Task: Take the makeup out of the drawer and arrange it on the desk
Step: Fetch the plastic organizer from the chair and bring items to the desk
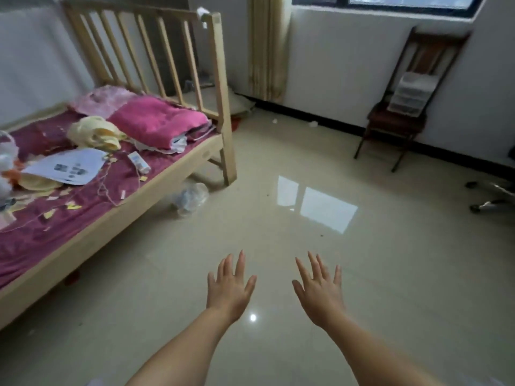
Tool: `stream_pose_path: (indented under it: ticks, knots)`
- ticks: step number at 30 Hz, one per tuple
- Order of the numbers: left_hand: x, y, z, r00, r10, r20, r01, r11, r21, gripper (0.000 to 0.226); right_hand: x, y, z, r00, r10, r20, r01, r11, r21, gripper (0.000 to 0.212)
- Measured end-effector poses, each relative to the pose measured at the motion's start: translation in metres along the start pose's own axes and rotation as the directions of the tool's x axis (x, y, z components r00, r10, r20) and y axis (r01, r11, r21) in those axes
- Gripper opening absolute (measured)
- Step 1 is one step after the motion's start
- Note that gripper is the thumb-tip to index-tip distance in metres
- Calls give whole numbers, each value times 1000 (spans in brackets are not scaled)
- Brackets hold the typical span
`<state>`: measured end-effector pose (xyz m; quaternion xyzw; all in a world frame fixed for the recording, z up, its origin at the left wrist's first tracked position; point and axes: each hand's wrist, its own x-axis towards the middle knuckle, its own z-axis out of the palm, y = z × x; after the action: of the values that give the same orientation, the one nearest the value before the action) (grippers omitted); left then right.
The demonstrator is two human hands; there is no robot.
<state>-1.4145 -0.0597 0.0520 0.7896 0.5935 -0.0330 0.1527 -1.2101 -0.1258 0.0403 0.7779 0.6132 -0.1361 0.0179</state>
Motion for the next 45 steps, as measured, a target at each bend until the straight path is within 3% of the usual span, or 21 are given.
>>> stream_pose_path:
  ticks: [8,15,25,32,36,45]
  knots:
    - [92,172,17,947,312,80,-317,947,58,65,13,163,-29,946,323,-35,-320,945,67,57]
    - [193,274,24,889,445,105,-454,887,81,66,86,256,-53,902,428,-62,-421,902,100,56]
    - [374,413,-5,842,525,125,-536,839,95,65,223,386,-113,834,548,-58,-532,829,172,55]
    - [465,535,17,806,562,185,-581,811,66,61,300,506,-139,789,614,-11,-597,771,221,56]
    - [524,625,28,792,588,165,-605,793,73,54,358,594,-161,807,591,-1,-578,789,207,55]
    - [642,774,20,866,477,152,-492,866,86,57,480,755,-229,874,482,65,-486,864,131,55]
